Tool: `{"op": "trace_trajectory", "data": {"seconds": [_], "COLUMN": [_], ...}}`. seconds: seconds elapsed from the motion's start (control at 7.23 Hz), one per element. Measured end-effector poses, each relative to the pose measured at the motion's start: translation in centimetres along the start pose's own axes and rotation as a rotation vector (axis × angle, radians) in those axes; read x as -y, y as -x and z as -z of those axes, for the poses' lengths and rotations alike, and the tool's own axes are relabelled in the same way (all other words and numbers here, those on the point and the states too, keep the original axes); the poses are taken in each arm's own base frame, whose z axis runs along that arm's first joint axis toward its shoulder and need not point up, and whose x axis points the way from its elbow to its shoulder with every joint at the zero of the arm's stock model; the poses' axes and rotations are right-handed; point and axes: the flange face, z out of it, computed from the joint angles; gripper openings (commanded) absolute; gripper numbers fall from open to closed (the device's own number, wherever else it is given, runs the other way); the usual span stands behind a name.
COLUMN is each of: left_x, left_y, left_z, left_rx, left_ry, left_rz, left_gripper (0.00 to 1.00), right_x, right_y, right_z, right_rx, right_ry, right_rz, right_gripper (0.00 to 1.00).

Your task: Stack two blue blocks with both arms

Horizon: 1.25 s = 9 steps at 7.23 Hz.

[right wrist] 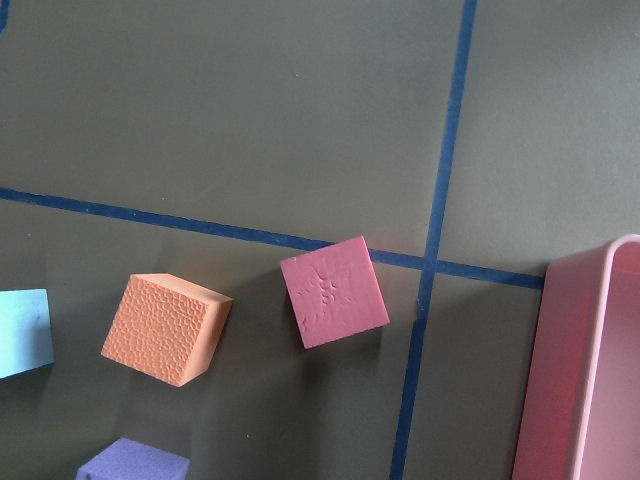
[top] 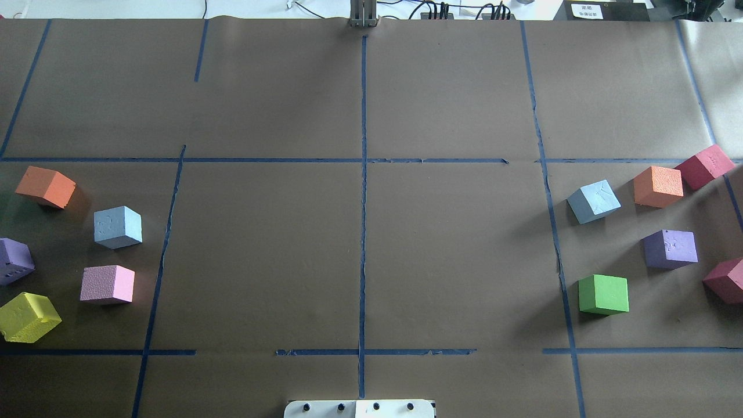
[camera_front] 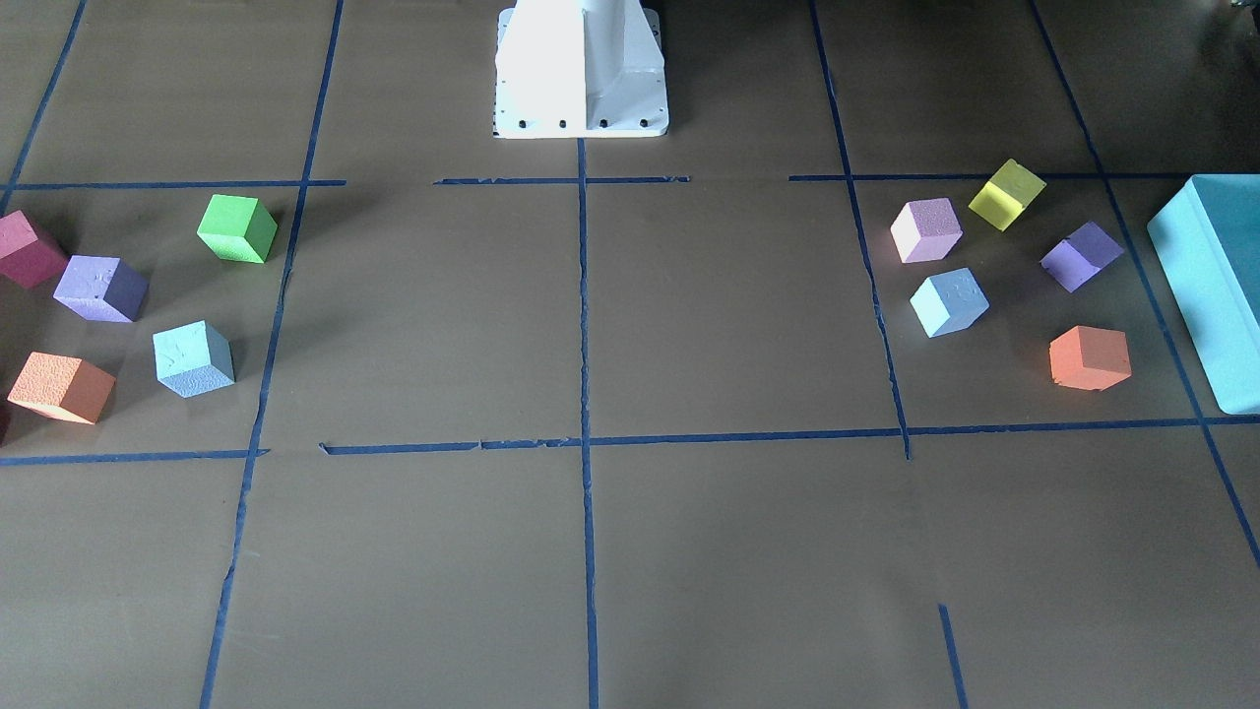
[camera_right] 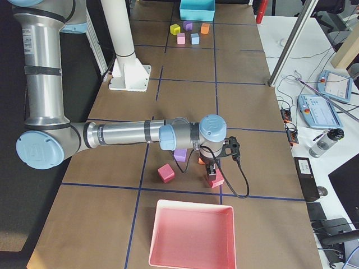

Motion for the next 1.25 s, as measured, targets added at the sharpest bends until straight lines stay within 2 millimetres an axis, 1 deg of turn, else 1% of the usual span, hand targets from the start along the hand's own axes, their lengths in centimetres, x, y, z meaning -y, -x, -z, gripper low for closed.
{"op": "trace_trajectory", "data": {"seconds": [0.28,0.42,0.55,0.69,0.83,1.11,1.25], "left_x": [0.1,0.0,0.0,0.0,0.0,0.0,0.0], "left_y": [-0.1,-0.1,-0.1,-0.1,-0.1,-0.1,-0.1], "left_z": [0.2,0.2,0.2,0.2,0.2,0.2,0.2], "left_rx": [0.001,0.001,0.001,0.001,0.001,0.001,0.001], "left_ry": [-0.010,-0.011,-0.012,-0.012,-0.012,-0.012,-0.012], "left_rz": [-0.006,-0.007,-0.007,-0.007,-0.008,-0.009,-0.009], "left_gripper": [1.00,1.00,1.00,1.00,1.00,1.00,1.00], "right_x": [1.0,1.4,2.0,2.3,2.4,2.1,1.9], "right_y": [1.9,3.5,5.8,8.5,11.3,17.0,19.2], "right_z": [-1.1,-1.7,-2.4,-3.7,-5.3,-9.6,-11.4], "right_rx": [0.009,0.016,0.030,0.054,0.077,0.084,0.072], "right_ry": [0.015,0.013,-0.011,-0.040,-0.059,-0.060,-0.058], "right_rz": [0.017,-0.007,-0.047,-0.085,-0.121,-0.155,-0.145], "right_gripper": [1.00,1.00,1.00,1.00,1.00,1.00,1.00]}}
